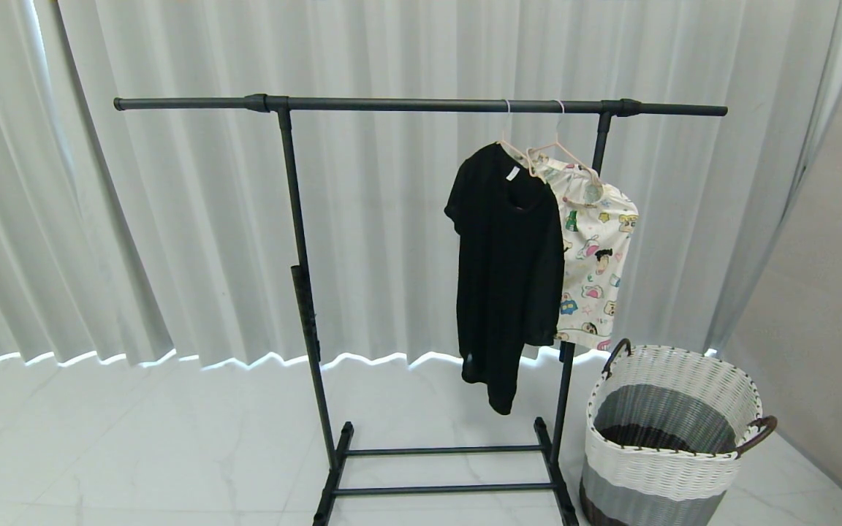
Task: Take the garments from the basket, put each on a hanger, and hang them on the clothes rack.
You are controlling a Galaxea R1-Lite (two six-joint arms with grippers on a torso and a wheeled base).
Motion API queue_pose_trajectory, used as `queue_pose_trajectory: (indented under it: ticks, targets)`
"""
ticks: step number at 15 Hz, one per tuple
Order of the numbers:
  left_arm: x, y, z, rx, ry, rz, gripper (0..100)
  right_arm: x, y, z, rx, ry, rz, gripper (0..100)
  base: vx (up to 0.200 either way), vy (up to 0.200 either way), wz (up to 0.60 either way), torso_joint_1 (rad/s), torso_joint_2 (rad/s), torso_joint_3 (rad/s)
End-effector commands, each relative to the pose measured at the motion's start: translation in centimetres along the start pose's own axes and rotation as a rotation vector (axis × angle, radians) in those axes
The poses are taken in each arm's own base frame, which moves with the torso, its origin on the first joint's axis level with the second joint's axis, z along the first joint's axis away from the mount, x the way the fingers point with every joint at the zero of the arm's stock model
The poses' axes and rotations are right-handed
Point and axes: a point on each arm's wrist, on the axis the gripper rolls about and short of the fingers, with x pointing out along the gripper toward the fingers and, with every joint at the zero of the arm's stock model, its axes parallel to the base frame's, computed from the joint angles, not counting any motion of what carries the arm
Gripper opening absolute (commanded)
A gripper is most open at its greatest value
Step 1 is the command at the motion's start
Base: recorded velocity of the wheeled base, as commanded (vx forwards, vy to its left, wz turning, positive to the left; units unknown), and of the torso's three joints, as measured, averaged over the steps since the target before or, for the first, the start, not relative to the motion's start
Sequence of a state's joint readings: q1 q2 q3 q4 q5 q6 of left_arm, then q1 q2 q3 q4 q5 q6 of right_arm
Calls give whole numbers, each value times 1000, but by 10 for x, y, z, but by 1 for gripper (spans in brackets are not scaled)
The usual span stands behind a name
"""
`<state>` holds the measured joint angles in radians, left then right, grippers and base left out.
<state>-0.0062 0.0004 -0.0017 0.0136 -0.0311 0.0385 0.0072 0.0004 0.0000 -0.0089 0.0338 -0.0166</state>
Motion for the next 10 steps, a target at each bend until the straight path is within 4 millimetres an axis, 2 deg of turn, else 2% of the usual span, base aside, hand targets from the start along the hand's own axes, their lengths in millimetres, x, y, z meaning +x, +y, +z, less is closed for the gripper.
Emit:
queue_pose_trajectory:
  ticks: [1, 10]
  targets:
    - [0, 0, 0, 0, 0, 0, 100, 0, 0, 0, 0, -1, 2, 100, 0, 0, 0, 0, 0, 0]
    - [0, 0, 0, 0, 0, -1, 100, 0, 0, 0, 0, -1, 0, 100, 0, 0, 0, 0, 0, 0]
